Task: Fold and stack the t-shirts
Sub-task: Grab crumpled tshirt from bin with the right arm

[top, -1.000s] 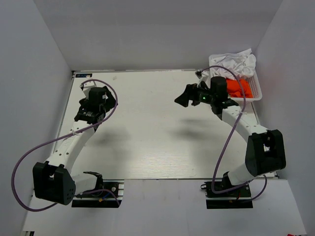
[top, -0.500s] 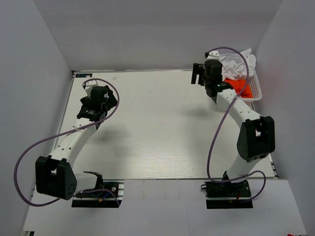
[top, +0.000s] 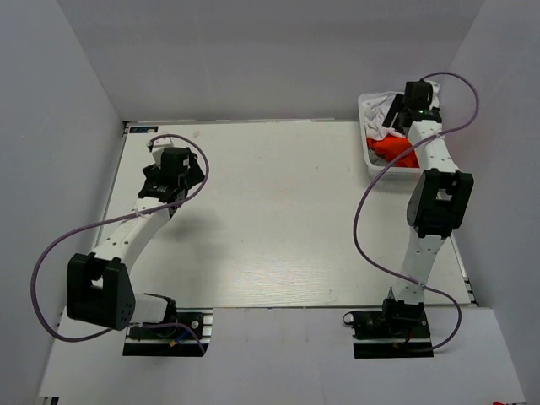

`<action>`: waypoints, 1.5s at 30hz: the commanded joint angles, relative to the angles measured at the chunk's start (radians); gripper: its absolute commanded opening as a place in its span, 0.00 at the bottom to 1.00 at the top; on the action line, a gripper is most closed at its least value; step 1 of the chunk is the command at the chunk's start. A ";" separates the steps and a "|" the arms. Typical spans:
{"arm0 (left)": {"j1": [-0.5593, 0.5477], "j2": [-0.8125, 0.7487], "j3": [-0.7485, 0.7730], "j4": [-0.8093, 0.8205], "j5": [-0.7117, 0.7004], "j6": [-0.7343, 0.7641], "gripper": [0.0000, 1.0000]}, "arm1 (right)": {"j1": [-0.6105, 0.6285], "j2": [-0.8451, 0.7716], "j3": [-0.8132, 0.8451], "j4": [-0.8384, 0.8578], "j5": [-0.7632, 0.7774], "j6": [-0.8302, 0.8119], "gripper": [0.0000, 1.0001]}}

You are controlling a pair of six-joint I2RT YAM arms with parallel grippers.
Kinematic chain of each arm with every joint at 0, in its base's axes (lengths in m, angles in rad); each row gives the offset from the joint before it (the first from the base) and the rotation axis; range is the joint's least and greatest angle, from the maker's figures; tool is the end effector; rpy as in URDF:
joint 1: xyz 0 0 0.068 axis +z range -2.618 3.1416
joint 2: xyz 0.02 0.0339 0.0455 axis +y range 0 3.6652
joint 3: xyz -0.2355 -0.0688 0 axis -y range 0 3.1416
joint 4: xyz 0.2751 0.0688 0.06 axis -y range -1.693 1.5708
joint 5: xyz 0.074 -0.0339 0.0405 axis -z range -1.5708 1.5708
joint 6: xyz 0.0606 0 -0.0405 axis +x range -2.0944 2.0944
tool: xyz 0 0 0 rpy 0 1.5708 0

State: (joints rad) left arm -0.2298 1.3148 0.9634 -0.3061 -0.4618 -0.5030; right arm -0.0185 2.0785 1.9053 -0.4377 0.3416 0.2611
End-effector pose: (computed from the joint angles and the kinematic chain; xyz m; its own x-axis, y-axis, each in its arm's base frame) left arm 0.3380 -0.0513 0.2246 -0.4541 -0.3370 -0.8247 -0.4091 0.9012 -0.1430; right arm 0.5227 -0.0300 0.2558 -0.4787 0.2521 -0.8410 0.4299 0.9025 0.0258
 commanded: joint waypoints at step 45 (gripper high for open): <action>0.006 0.288 0.164 -0.056 -0.038 0.024 1.00 | -0.086 0.305 0.161 0.154 -0.174 0.334 0.83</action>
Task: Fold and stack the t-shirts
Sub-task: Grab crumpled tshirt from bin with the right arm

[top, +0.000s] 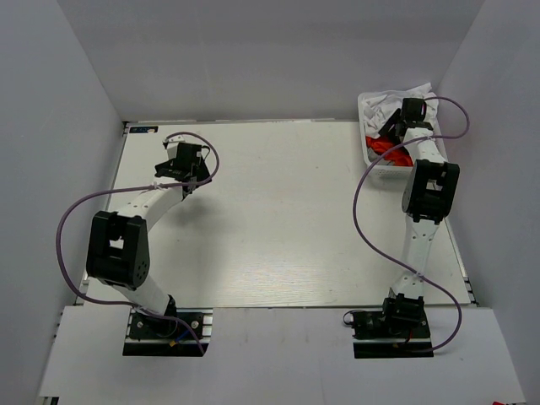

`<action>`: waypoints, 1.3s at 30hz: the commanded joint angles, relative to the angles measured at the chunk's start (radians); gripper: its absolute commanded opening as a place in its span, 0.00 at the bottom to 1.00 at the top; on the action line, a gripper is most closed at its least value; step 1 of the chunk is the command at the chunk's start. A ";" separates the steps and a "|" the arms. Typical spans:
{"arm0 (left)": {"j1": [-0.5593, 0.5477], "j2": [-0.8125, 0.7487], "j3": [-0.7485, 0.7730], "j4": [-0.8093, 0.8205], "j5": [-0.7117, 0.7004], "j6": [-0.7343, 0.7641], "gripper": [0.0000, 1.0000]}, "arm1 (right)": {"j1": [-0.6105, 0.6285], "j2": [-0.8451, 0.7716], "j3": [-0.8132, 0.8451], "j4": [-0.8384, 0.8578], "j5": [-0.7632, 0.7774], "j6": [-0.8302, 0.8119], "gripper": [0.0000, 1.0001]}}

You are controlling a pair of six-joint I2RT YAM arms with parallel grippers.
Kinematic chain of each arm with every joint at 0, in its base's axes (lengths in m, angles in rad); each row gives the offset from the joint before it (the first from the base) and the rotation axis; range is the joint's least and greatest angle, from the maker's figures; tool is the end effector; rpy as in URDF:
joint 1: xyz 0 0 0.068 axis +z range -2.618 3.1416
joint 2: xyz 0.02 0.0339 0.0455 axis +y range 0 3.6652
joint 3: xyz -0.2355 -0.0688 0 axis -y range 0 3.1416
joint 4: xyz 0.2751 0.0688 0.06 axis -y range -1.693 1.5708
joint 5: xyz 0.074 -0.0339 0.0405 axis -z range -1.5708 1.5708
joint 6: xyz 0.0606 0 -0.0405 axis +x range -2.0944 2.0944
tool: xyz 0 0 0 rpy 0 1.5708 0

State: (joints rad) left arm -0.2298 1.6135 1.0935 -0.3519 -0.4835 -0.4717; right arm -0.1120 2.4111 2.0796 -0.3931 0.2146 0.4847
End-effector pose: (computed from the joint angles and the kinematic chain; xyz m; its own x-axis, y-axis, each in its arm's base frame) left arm 0.3771 -0.0593 0.1664 -0.6233 -0.2674 -0.7348 -0.4185 0.9079 0.0247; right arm 0.5698 -0.0771 0.1495 -0.4581 0.5096 -0.7283 0.5437 0.8088 0.2240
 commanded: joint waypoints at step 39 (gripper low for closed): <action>0.007 0.177 0.167 -0.019 0.029 0.012 1.00 | 0.017 0.125 0.174 0.010 -0.060 0.342 0.48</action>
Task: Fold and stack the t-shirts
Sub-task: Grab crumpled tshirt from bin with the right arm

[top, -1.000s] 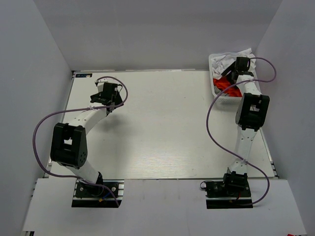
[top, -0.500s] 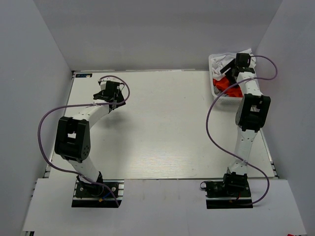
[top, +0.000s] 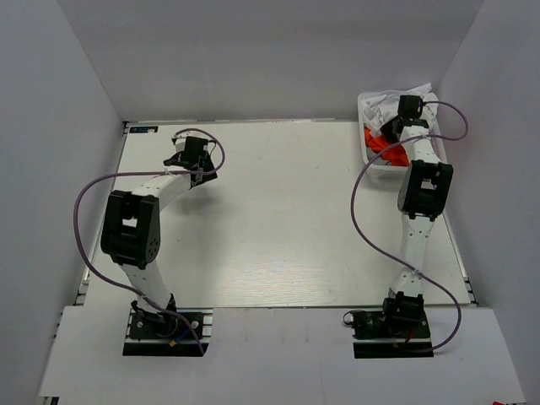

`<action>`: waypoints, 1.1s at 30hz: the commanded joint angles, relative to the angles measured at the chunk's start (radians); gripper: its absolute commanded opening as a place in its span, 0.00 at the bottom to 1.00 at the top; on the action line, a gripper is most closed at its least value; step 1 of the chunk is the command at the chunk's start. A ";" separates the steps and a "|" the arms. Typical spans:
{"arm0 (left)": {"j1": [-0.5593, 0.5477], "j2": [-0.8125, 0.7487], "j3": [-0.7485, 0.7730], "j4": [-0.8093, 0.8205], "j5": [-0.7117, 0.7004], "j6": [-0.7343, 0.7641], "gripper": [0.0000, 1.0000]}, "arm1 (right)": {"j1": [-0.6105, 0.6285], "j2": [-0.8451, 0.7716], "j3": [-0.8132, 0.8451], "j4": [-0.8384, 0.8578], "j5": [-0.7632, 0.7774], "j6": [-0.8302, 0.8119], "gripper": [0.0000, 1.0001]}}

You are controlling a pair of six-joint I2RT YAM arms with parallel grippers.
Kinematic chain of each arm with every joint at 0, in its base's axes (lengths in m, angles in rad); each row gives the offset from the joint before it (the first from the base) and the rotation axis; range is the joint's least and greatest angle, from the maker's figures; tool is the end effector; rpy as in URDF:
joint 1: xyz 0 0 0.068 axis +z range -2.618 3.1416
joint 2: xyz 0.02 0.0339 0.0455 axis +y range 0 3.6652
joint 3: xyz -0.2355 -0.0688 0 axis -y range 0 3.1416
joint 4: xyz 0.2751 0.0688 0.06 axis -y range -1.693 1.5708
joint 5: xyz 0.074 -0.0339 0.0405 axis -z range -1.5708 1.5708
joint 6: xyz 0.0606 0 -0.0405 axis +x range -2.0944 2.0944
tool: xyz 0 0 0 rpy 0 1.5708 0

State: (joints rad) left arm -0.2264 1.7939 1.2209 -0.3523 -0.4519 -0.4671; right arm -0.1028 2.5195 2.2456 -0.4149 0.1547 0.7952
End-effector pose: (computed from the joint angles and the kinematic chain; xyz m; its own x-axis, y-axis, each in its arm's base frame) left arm 0.4085 -0.0669 0.1418 -0.6707 -0.2612 -0.6942 -0.3988 0.9161 0.0406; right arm 0.5917 -0.0704 0.1490 -0.2858 0.7387 -0.6104 0.6053 0.6330 0.4826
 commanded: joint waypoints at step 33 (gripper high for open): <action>-0.007 -0.363 -0.135 0.101 0.119 0.007 1.00 | 0.026 -0.576 0.061 0.211 0.075 -0.451 0.00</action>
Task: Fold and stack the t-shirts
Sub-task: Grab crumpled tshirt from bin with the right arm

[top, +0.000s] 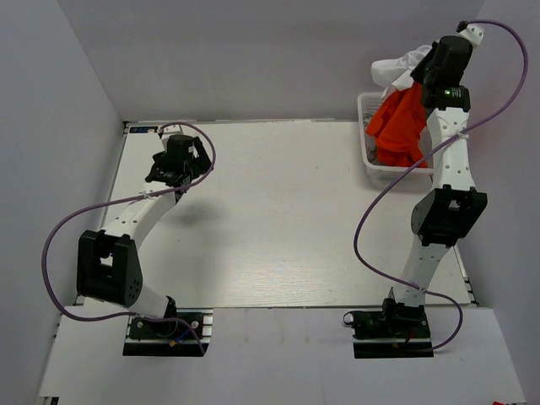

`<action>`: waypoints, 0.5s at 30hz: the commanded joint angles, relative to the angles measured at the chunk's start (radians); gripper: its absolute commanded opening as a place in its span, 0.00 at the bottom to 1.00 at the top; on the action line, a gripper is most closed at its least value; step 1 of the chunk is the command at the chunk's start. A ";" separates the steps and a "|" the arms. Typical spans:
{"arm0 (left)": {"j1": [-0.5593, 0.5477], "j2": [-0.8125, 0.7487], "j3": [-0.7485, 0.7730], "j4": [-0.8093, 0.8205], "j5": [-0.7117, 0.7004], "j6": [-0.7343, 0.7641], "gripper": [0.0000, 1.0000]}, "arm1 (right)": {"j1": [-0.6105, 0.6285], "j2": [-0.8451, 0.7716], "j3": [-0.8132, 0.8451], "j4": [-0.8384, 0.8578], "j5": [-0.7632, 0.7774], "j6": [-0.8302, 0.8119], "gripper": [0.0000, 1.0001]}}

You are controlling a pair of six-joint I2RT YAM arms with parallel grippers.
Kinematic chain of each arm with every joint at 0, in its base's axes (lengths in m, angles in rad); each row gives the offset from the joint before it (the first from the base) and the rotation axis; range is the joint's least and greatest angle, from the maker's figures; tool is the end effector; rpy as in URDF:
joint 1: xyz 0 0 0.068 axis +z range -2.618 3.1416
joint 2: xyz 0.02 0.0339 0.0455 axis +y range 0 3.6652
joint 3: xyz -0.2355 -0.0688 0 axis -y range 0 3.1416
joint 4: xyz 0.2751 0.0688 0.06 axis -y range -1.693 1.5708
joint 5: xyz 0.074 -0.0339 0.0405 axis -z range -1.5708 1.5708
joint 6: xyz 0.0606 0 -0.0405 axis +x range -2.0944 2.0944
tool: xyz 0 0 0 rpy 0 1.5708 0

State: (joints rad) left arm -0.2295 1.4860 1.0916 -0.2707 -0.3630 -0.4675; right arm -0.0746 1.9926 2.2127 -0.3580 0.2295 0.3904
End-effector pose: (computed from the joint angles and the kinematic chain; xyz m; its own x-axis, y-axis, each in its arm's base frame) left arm 0.3748 -0.0655 0.2172 -0.5097 -0.3136 -0.8012 -0.3239 0.9327 -0.1590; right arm 0.5011 -0.0513 0.4287 -0.0136 0.3726 -0.9279 0.3271 0.8786 0.3480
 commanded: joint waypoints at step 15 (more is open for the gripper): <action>-0.004 -0.064 -0.024 0.030 0.079 0.007 1.00 | -0.010 -0.041 0.006 0.191 -0.004 -0.130 0.00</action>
State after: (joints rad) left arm -0.2295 1.4750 1.0718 -0.2504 -0.3000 -0.4675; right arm -0.0750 1.9755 2.2261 -0.2554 0.2249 0.2943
